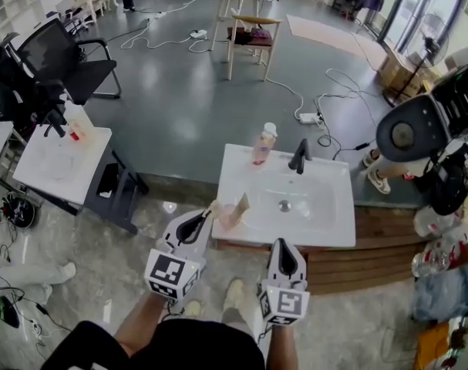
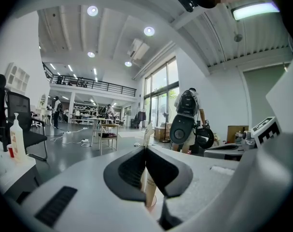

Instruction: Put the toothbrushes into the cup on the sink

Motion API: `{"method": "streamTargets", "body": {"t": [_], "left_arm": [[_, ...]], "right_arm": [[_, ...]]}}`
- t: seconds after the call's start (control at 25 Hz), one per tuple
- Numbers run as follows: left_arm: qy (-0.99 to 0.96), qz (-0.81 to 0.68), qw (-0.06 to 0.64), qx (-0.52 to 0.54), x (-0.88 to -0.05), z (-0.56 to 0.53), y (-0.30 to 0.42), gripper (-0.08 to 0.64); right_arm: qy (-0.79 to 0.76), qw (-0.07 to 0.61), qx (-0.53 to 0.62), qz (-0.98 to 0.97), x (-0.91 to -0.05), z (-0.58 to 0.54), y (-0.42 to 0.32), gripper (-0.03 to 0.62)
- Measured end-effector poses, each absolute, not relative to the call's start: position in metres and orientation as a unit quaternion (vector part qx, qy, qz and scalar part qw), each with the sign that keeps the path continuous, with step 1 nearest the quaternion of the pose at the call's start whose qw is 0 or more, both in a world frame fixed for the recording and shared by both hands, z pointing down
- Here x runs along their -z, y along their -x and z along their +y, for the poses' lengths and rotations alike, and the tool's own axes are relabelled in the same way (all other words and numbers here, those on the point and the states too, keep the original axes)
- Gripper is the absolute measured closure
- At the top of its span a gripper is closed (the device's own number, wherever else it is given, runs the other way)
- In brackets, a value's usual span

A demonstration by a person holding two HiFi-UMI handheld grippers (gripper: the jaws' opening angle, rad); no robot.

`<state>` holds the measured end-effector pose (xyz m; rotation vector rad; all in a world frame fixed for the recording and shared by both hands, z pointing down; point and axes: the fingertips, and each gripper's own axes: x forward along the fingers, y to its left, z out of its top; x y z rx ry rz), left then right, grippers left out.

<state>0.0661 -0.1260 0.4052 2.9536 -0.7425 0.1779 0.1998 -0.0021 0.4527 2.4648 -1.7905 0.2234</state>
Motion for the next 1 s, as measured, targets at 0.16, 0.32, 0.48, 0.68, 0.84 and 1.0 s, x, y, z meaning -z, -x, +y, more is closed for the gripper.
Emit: {"method": "streamTargets", "body": {"t": [0.16,0.32,0.48,0.68,0.84,1.0], "left_arm": [[-0.967,-0.242,0.051,-0.063,-0.417,-0.134,-0.082,0.555],[-0.966,-0.243,0.06,-0.071,-0.432,-0.142,-0.095,0.555],[-0.963,-0.246,0.068,-0.084,-0.45,-0.147,-0.106,0.557],[-0.959,-0.252,0.081,-0.103,-0.472,-0.153,-0.115,0.555],[-0.955,-0.258,0.091,-0.114,-0.489,-0.157,-0.119,0.555],[-0.951,-0.264,0.104,-0.123,-0.504,-0.16,-0.122,0.555]], "right_arm": [[-0.808,0.046,-0.082,-0.582,-0.46,-0.001,-0.213,0.594],[-0.807,0.05,-0.089,-0.581,-0.469,-0.004,-0.224,0.594],[-0.804,0.055,-0.099,-0.583,-0.482,-0.007,-0.233,0.594],[-0.801,0.065,-0.124,-0.582,-0.493,-0.012,-0.241,0.594],[-0.794,0.059,-0.124,-0.593,-0.508,-0.016,-0.246,0.594],[-0.788,0.064,-0.138,-0.597,-0.52,-0.02,-0.25,0.594]]}}
